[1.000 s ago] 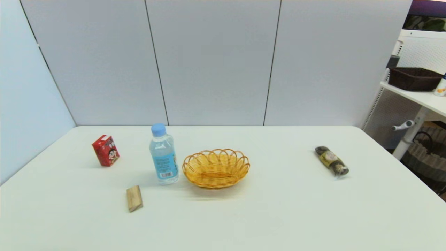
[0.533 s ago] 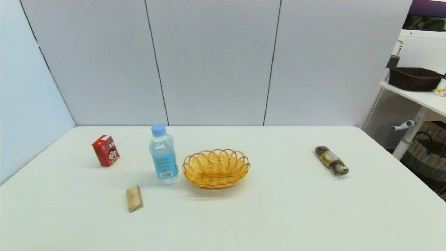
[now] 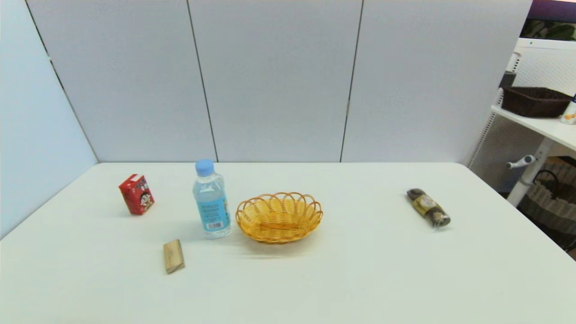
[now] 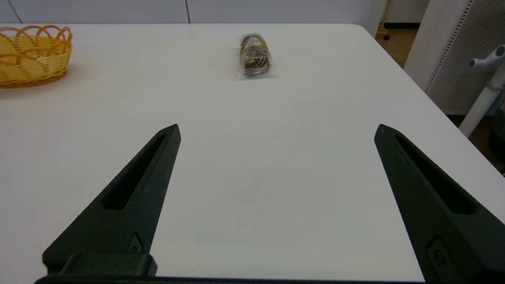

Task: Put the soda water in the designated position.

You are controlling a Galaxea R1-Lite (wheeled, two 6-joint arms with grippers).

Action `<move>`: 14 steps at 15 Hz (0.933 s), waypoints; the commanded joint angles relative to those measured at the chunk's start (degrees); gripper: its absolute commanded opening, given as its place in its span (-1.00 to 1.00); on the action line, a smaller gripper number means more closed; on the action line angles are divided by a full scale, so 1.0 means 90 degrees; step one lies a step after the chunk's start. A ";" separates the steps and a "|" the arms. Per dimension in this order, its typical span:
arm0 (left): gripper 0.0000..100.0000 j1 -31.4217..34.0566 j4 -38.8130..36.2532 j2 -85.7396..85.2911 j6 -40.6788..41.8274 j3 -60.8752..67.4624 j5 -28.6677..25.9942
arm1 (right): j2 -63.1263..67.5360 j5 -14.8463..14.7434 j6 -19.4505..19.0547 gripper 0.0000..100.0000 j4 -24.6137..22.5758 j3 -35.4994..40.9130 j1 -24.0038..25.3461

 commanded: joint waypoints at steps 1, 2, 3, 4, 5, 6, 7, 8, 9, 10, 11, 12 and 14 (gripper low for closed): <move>1.00 0.0000 -0.0002 0.0000 0.0000 0.0000 0.0002 | -0.0011 0.0002 -0.0002 1.00 -0.0002 0.0000 0.0002; 1.00 0.0000 -0.0002 0.0000 0.0000 0.0000 0.0002 | -0.0011 0.0002 -0.0002 1.00 -0.0002 0.0000 0.0002; 1.00 0.0000 -0.0002 0.0000 0.0000 0.0000 0.0002 | 0.0008 0.0002 -0.0002 1.00 -0.0002 0.0000 0.0002; 1.00 0.0000 -0.0002 0.0000 0.0000 0.0000 0.0002 | 0.0008 0.0002 -0.0002 1.00 -0.0002 0.0000 0.0002; 1.00 -0.0010 -0.0002 0.0000 0.0000 0.0000 0.0002 | 0.0008 0.0002 -0.0002 1.00 -0.0002 0.0000 0.0002; 1.00 0.0000 -0.0002 0.0000 0.0000 0.0000 0.0002 | 0.0008 0.0002 -0.0002 1.00 -0.0002 0.0000 0.0002; 1.00 0.0000 -0.0002 0.0000 0.0000 0.0000 0.0002 | -0.0011 0.0002 -0.0002 1.00 -0.0002 0.0000 0.0002; 1.00 0.0000 -0.0002 0.0000 0.0000 0.0000 0.0002 | 0.0008 0.0002 -0.0002 1.00 -0.0002 0.0000 0.0002; 1.00 0.0000 -0.0002 0.0000 0.0000 0.0000 0.0002 | 0.0008 0.0002 -0.0002 1.00 -0.0002 0.0000 0.0002; 1.00 0.0000 -0.0002 0.0000 0.0000 0.0000 0.0002 | -0.0011 0.0002 -0.0002 1.00 -0.0002 0.0000 0.0002; 1.00 0.0000 -0.0002 0.0000 0.0000 0.0000 0.0002 | -0.0011 0.0002 -0.0002 1.00 -0.0002 0.0000 0.0002; 1.00 0.0000 -0.0002 0.0000 0.0000 0.0000 0.0002 | -0.0011 0.0002 -0.0002 1.00 -0.0002 0.0000 0.0002; 1.00 0.0000 -0.0002 0.0000 0.0000 0.0000 0.0002 | -0.0011 0.0002 -0.0002 1.00 -0.0002 0.0000 0.0002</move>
